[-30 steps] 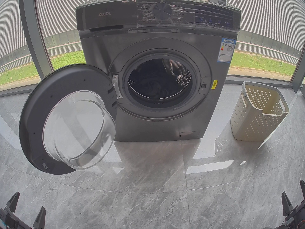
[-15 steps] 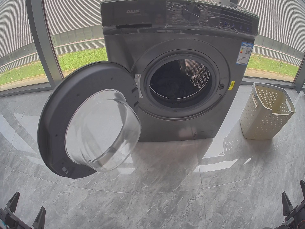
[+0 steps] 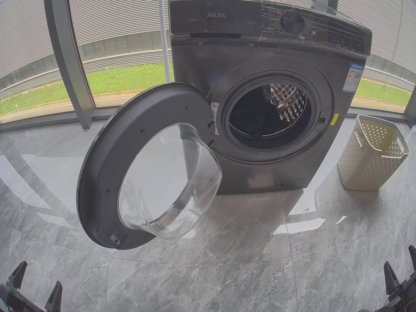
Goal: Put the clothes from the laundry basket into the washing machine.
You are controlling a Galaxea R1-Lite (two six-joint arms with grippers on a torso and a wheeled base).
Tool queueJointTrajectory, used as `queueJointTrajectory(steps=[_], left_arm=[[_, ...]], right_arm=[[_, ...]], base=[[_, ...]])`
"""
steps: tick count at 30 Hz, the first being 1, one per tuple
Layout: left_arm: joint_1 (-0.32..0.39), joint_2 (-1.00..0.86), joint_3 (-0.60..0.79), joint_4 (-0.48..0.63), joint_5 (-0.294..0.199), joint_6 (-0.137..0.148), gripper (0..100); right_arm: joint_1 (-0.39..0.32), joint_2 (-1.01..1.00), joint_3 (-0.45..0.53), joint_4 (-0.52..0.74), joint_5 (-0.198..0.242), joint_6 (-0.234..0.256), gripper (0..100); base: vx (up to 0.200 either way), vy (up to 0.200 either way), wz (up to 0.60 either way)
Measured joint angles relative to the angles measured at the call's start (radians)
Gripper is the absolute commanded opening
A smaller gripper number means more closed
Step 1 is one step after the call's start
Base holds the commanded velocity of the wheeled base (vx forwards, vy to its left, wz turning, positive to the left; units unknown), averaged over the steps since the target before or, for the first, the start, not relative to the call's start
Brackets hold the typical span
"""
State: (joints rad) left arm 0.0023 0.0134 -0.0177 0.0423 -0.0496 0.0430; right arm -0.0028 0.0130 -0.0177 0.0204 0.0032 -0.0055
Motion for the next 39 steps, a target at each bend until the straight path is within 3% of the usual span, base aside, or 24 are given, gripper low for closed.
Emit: queueJointTrajectory(steps=[3,8,17,21,28,39], left_arm=[[0.002,0.0,0.0,-0.002,-0.001,0.012,100],[0.003,0.004,-0.038,-0.017,-0.013,0.006,100],[-0.003,0.198,-0.225,-0.044,-0.112,0.0,100],[-0.008,0.36,-0.25,-0.124,-0.167,-0.008,100],[-0.016,0.612,-0.231,-0.364,-0.245,-0.043,100],[-0.024,0.76,-0.211,-0.388,-0.265,-0.045,100]], right_arm=[[0.001,0.0,0.0,0.0,-0.001,0.0,100],[0.0,0.0,0.0,0.001,0.0,0.0,100],[0.0,0.001,0.0,0.001,-0.001,0.0,100],[0.0,0.001,0.0,0.001,0.0,0.0,100],[0.0,0.001,0.0,0.001,0.001,0.0,100],[0.0,0.002,0.0,0.0,-0.005,0.003,100]], base=[[0.0,0.0,0.0],[0.0,0.0,0.0],[0.0,0.0,0.0],[0.0,0.0,0.0],[0.0,0.0,0.0],[0.0,0.0,0.16]])
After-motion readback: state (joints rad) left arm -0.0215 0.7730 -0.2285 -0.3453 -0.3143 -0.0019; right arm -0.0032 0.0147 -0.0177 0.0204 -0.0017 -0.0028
